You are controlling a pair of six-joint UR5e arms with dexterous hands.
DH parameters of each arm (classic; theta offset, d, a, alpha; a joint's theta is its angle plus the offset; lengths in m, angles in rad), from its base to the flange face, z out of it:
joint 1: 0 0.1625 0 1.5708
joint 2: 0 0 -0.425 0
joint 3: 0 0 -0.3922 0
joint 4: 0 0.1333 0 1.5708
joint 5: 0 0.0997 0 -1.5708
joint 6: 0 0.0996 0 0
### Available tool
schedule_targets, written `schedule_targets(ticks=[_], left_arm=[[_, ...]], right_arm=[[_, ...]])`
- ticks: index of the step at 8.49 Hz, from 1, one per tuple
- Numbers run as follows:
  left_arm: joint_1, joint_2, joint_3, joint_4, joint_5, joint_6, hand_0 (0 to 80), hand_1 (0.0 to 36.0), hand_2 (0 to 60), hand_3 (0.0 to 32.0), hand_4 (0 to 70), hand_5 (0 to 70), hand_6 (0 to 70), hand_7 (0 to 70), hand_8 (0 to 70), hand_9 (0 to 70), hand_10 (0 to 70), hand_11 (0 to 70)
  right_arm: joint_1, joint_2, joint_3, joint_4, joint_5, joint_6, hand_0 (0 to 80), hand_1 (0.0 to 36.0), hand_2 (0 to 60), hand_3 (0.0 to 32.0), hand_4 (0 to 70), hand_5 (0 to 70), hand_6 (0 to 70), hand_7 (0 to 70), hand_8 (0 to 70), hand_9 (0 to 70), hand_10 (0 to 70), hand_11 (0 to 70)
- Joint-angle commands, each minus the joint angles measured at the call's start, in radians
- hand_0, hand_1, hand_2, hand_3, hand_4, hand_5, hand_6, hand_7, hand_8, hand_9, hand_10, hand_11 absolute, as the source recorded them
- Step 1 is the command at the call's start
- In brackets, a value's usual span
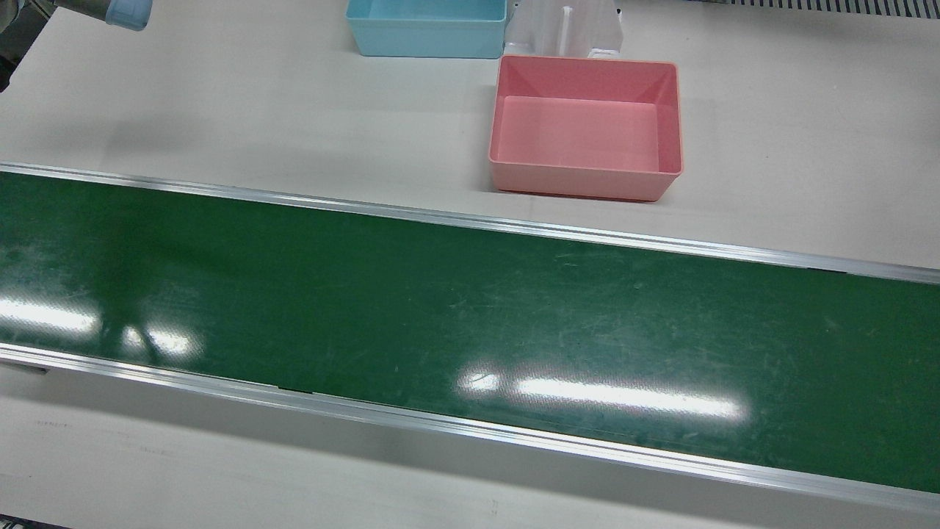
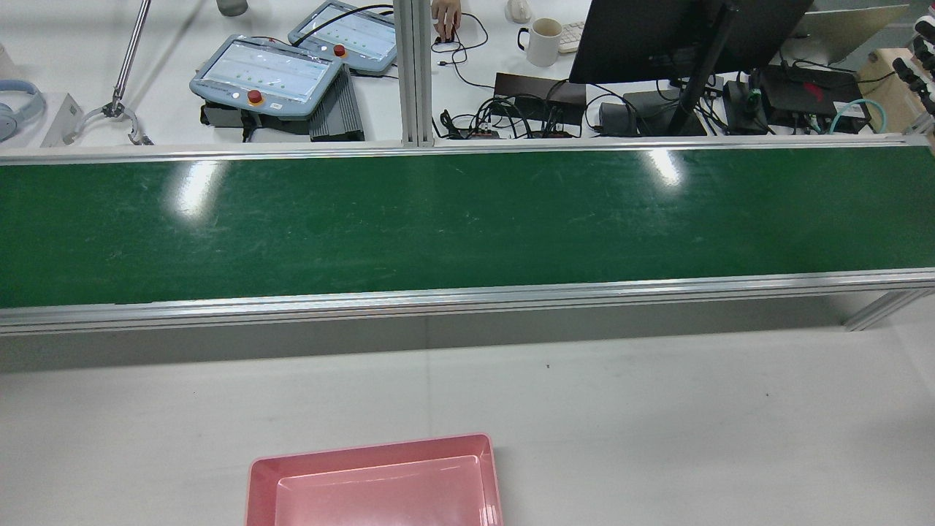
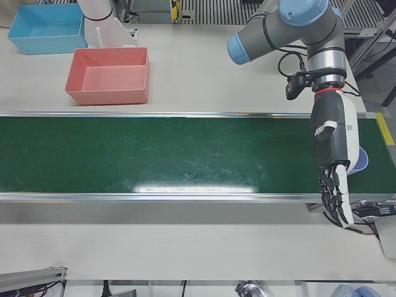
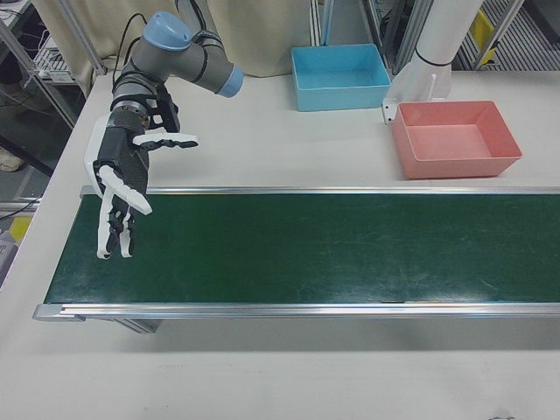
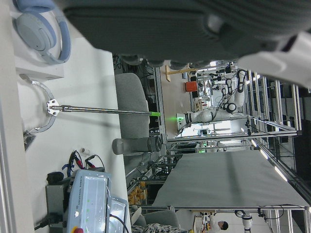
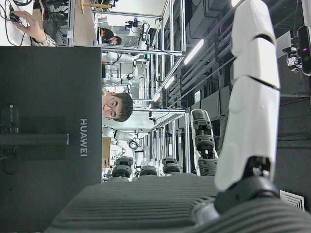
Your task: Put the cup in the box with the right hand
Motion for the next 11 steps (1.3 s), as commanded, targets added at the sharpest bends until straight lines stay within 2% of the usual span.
schedule_targets(ticks=[1,3,4,6,8,11], left_arm=[[0.0,0.0,0.0,0.0,0.0,0.001,0.0,0.0,0.0,0.0,0.0,0.0,0.0,0.0,0.0,0.0,0.0,0.0],[0.0,0.0,0.002,0.0,0.0,0.001,0.0,0.0,0.0,0.0,0.0,0.0,0.0,0.0,0.0,0.0,0.0,0.0],[0.0,0.0,0.0,0.0,0.0,0.001,0.0,0.0,0.0,0.0,0.0,0.0,0.0,0.0,0.0,0.0,0.0,0.0],[0.0,0.0,0.0,0.0,0.0,0.001,0.0,0.0,0.0,0.0,0.0,0.0,0.0,0.0,0.0,0.0,0.0,0.0],[-0.002,0.002,-0.002,-0.009,0.0,0.001,0.0,0.0,0.0,0.0,0.0,0.0,0.0,0.0,0.0,0.0,0.0,0.0],[0.002,0.003,-0.002,-0.009,0.0,0.001,0.0,0.0,0.0,0.0,0.0,0.0,0.0,0.0,0.0,0.0,0.0,0.0]], right_arm=[[0.002,0.0,0.002,0.0,0.0,0.001,56.7,24.9,9.6,2.8,6.8,7.3,2.4,6.8,1.4,0.4,4.0,8.1],[0.007,-0.002,0.003,0.0,0.0,0.002,57.3,25.4,10.4,1.6,9.0,7.4,2.8,8.1,1.7,1.1,4.6,9.0],[0.002,-0.002,-0.003,0.002,0.0,-0.001,57.6,25.8,10.7,2.0,7.7,7.6,2.6,7.5,1.8,0.9,4.1,8.3],[0.0,0.0,-0.011,0.002,0.0,-0.001,56.6,25.0,9.2,5.4,2.9,7.5,1.8,5.2,1.5,0.2,3.1,6.9],[0.0,-0.002,-0.008,0.002,0.0,0.001,55.0,23.4,10.2,5.6,6.6,6.9,2.1,7.0,1.5,0.8,5.0,9.4],[0.0,0.0,-0.014,0.002,0.0,0.001,54.2,22.4,8.9,6.4,5.8,6.7,1.8,6.4,1.5,0.5,4.1,8.0]])
